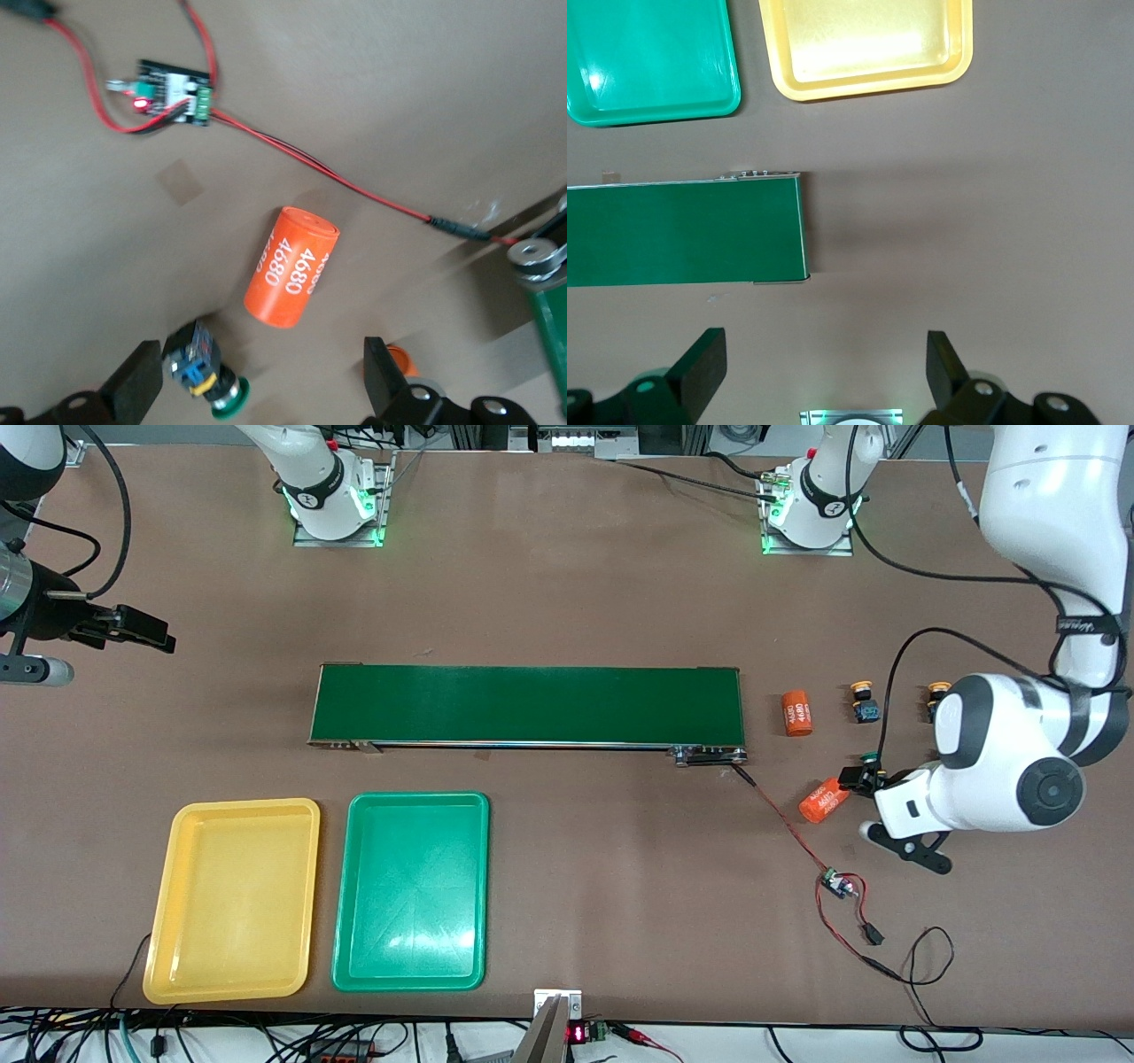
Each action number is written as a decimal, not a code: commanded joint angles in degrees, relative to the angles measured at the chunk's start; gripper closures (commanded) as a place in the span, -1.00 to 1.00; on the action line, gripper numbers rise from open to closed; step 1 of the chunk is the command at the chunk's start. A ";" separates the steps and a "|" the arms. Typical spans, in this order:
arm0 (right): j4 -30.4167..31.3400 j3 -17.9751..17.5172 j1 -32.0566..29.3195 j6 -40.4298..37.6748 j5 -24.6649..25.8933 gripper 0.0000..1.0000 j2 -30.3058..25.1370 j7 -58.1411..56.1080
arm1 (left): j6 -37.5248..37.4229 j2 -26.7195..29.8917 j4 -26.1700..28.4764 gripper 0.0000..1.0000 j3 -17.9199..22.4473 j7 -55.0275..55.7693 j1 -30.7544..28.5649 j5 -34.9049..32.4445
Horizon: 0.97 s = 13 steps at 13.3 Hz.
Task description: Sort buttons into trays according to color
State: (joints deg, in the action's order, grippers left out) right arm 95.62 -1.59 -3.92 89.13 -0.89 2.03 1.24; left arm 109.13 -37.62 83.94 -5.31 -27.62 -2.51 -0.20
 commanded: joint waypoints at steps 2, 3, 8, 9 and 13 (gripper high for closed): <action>0.09 0.01 -0.38 0.08 -0.52 -1.00 -0.09 -0.54 | 7.31 -4.39 -0.98 -1.00 0.12 -12.17 -0.31 -0.94; 0.09 0.01 -0.47 0.08 -0.52 -1.00 -0.09 -0.54 | 7.76 -4.91 -0.63 -1.00 0.12 -13.15 -0.31 -0.94; 0.01 -0.08 -0.74 0.35 -0.78 -1.00 0.17 -0.54 | 7.77 -5.71 3.77 -1.00 0.04 -13.69 -0.48 0.11; 0.09 -0.08 -0.65 0.52 -0.78 -1.00 0.17 -0.45 | 7.76 -5.71 4.21 -1.00 0.04 -13.69 -0.48 0.11; 0.09 -0.17 -0.47 0.44 -0.78 -1.00 0.17 -0.19 | 7.85 -5.53 5.62 -0.94 -0.05 -13.78 -0.31 0.90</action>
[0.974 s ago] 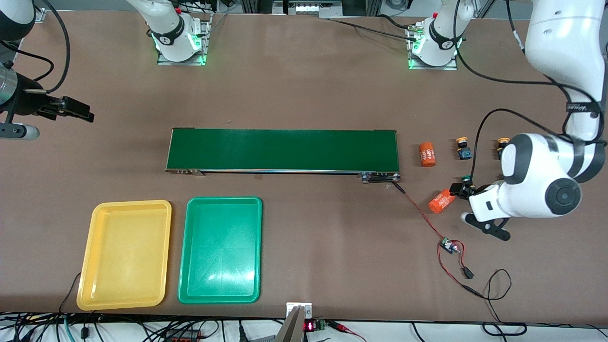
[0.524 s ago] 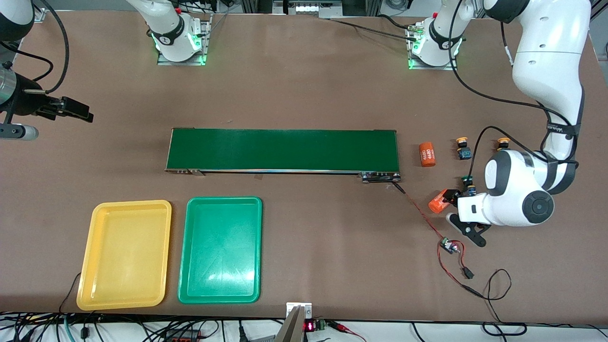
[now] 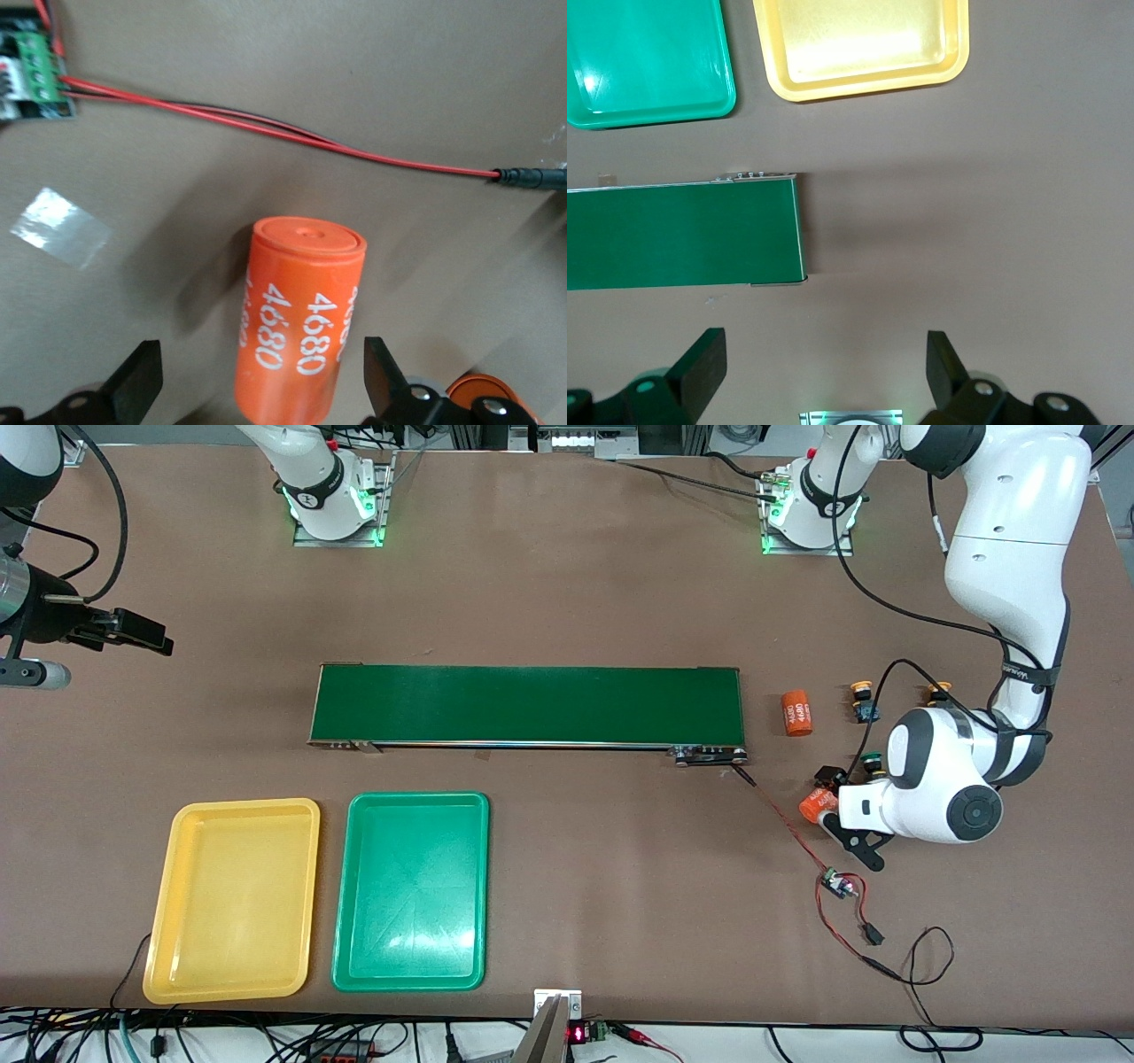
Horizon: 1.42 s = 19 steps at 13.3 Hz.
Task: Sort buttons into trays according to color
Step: 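Grasp the orange cylinder with the left gripper and lift it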
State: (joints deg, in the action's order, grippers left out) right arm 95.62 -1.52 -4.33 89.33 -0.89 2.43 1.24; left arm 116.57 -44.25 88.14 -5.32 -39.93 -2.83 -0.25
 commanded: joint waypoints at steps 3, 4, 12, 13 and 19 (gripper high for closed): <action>0.09 -0.41 -0.06 0.32 -0.78 -1.00 -0.23 0.00 | 1.11 1.00 1.42 0.09 -0.39 -1.56 -0.07 1.03; 0.01 -0.41 -0.06 0.32 -0.78 -1.00 -0.23 -0.01 | 1.73 0.92 1.42 0.35 -0.39 -1.56 0.02 1.04; 0.01 -0.58 0.03 0.40 -0.78 -1.00 -0.15 0.08 | -4.75 8.72 1.60 0.99 -0.74 -2.43 2.38 0.86; 0.01 -0.50 0.03 0.40 -0.78 -1.00 -0.15 0.08 | -7.90 10.48 1.60 0.99 -2.05 -3.66 3.53 0.86; 0.01 -0.50 0.03 0.49 -0.78 -1.00 -0.15 0.08 | -10.84 19.72 8.80 1.00 -9.43 -16.04 4.68 0.86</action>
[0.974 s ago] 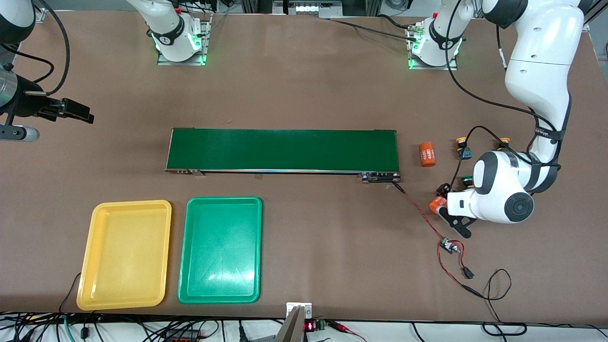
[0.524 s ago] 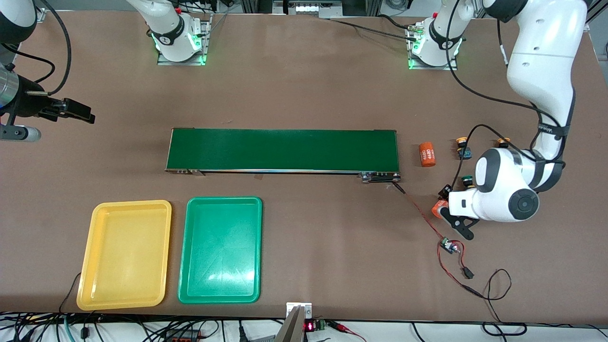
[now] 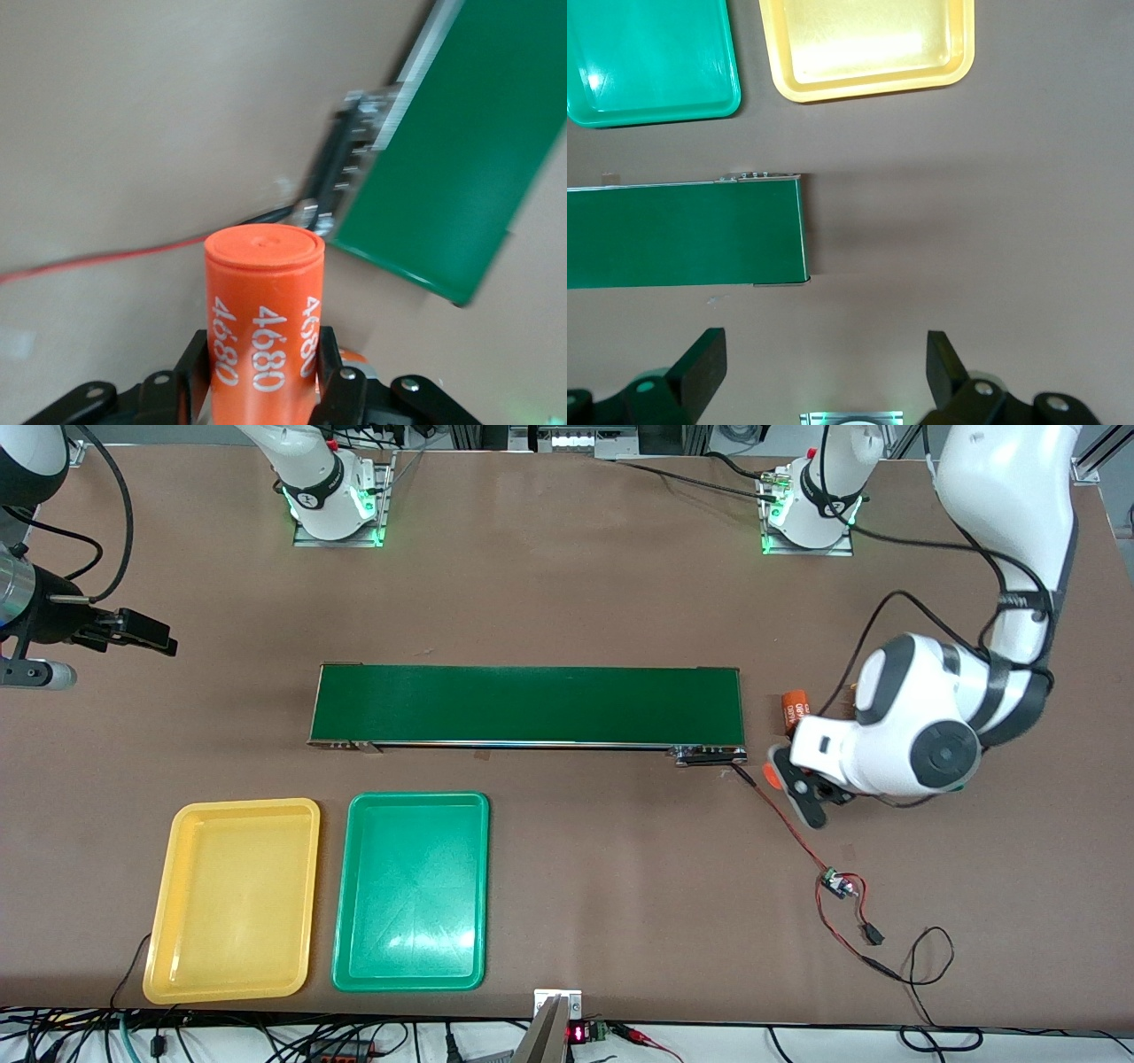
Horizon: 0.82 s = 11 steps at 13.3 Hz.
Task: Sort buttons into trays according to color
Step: 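Lower the orange cylinder onto the green belt and open the left gripper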
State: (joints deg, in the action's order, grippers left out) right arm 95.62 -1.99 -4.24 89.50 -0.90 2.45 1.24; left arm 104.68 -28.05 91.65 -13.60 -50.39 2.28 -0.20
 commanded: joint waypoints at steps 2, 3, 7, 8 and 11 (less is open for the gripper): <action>0.01 -0.12 -0.07 0.33 -0.77 -1.00 -0.16 0.08 | 1.49 3.89 6.34 1.00 -3.61 -8.83 -0.35 0.73; 0.01 -0.03 -0.07 0.24 -0.77 -1.00 -0.25 0.17 | 2.97 3.97 7.65 1.00 -5.10 -11.20 -0.26 0.38; 0.01 -0.03 -0.15 0.24 -0.77 -1.00 -0.16 0.17 | 6.85 4.15 12.05 1.00 -8.45 -17.37 -0.17 -0.14; 0.01 -0.03 -0.07 0.24 -0.77 -1.00 -0.16 0.17 | 8.07 4.32 13.63 1.00 -8.72 -17.46 0.00 -0.67; 0.01 -0.03 -0.15 0.24 -0.77 -1.00 -0.25 0.17 | 11.50 4.41 17.06 1.00 -12.48 -18.69 0.97 -5.22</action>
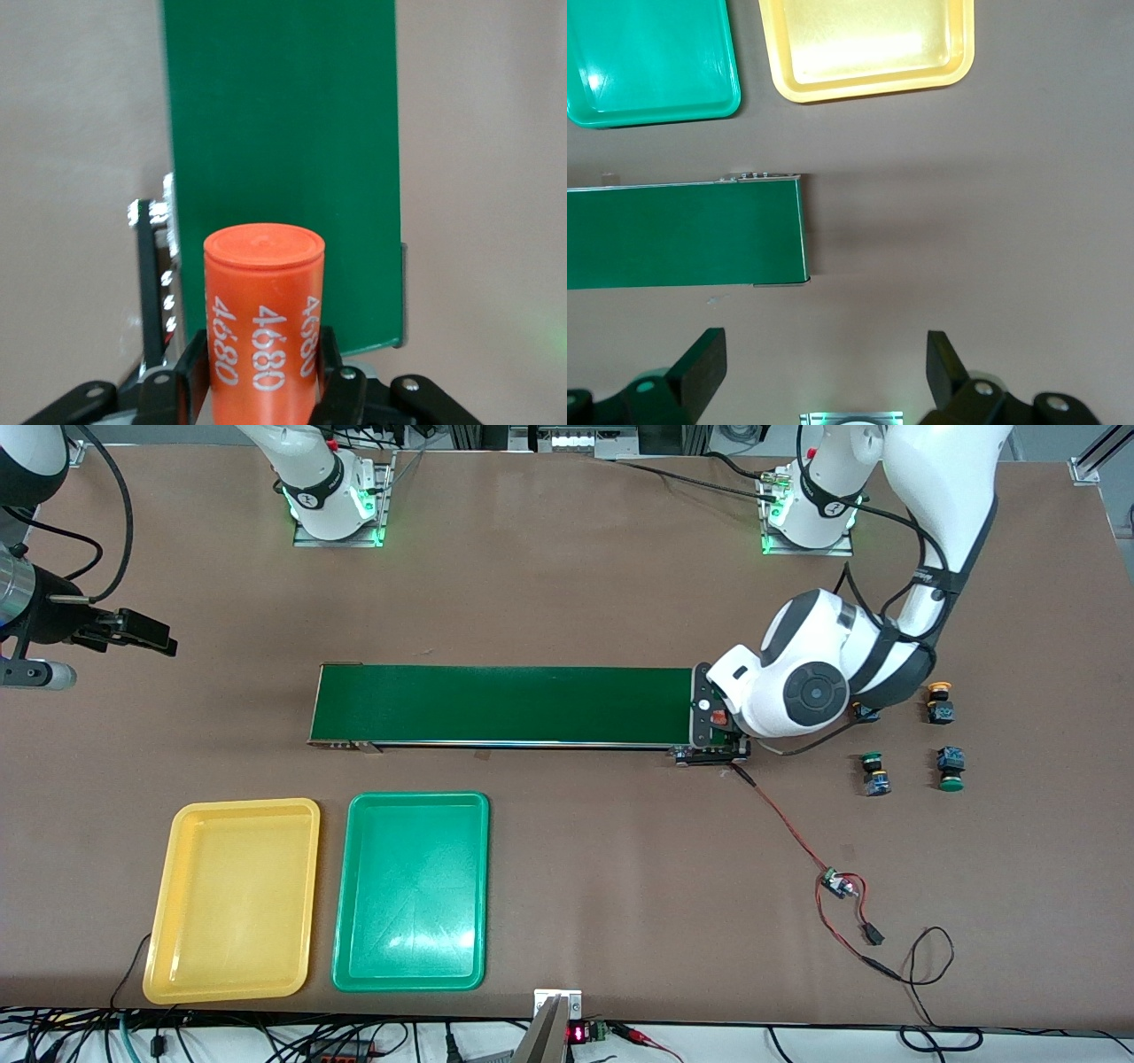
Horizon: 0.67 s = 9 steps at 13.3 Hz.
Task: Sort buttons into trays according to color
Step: 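Lower the orange cylinder onto the green belt and open the left gripper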
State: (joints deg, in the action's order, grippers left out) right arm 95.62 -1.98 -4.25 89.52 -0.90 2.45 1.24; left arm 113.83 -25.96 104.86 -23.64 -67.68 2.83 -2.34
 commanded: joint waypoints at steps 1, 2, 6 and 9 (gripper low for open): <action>0.10 -0.04 -0.14 0.22 -0.77 -1.00 -0.25 0.16 | 2.54 2.40 4.13 1.00 -2.73 -1.32 0.42 -3.81; 0.10 -0.04 -0.06 0.22 -0.77 -1.00 -0.25 0.16 | 2.54 2.49 4.30 1.00 -2.82 -1.23 0.42 -3.81; 0.10 -0.13 -0.05 0.22 -0.77 -1.00 -0.25 0.16 | 2.72 2.40 5.71 0.83 -2.82 0.69 0.42 -3.73; 0.10 -0.13 -0.05 0.22 -0.77 -1.00 -0.25 0.16 | 2.72 2.05 7.56 0.43 -2.82 8.50 -0.37 -3.55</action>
State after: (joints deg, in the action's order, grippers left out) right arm 95.62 -1.98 -4.24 89.52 -0.90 2.45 1.24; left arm 115.65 -25.71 109.67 -26.32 -63.20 3.30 -5.44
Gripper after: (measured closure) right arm 0.000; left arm 0.489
